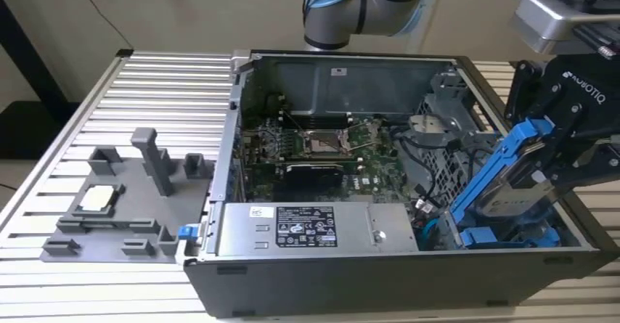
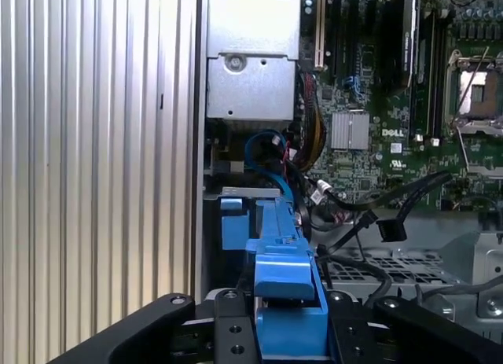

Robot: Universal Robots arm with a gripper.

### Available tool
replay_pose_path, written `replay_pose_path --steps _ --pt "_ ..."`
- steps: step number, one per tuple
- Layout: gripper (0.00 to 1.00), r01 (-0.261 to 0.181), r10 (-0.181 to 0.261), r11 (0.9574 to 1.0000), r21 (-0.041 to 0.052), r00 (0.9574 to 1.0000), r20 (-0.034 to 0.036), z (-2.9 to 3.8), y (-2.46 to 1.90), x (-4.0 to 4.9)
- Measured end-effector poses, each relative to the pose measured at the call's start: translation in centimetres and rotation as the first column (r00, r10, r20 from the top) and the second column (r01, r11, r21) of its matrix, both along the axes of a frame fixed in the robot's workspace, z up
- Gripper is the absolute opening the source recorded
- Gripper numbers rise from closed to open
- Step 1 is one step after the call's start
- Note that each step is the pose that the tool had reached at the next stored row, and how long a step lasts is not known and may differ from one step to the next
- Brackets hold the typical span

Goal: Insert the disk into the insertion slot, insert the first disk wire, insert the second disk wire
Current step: 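Insert the disk into the insertion slot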

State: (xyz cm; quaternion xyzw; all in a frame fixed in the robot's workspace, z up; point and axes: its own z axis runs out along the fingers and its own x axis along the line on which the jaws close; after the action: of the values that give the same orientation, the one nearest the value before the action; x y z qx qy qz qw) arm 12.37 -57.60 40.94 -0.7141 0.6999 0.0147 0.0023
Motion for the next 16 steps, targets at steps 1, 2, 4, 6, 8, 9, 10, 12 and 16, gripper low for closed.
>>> replay_pose_path --steps 1,2,4,6,8,9,10,12,16 --pt "0.33 0.002 -0.002 1.0000 0.0000 1.0000 0.0000 -0.06 0.00 0.00" --pt "0.33 0.006 -0.006 1.0000 0.0004 1.0000 0.0000 -0.14 -0.01 0.00" --pt "0.33 0.015 -0.015 0.9999 0.0002 0.9999 -0.0001 -0.28 0.00 0.01" --pt "0.33 0.019 -0.019 0.9998 0.0010 0.9998 -0.0051 -0.42 -0.02 0.03" --pt "0.33 0.020 -0.020 0.9998 -0.0002 0.9996 -0.0178 -0.36 -0.01 0.05" --pt "0.33 0.020 -0.020 0.9998 0.0000 0.9996 -0.0222 -0.37 -0.01 0.06" --pt "0.33 0.020 -0.020 0.9998 -0.0004 0.9995 -0.0260 -0.38 -0.01 0.09" --pt "0.33 0.020 -0.020 0.9998 -0.0017 0.9992 -0.0350 -0.46 -0.02 0.17" --pt "0.33 0.020 -0.020 0.9998 -0.0022 0.9977 -0.0643 -0.38 -0.02 0.75"
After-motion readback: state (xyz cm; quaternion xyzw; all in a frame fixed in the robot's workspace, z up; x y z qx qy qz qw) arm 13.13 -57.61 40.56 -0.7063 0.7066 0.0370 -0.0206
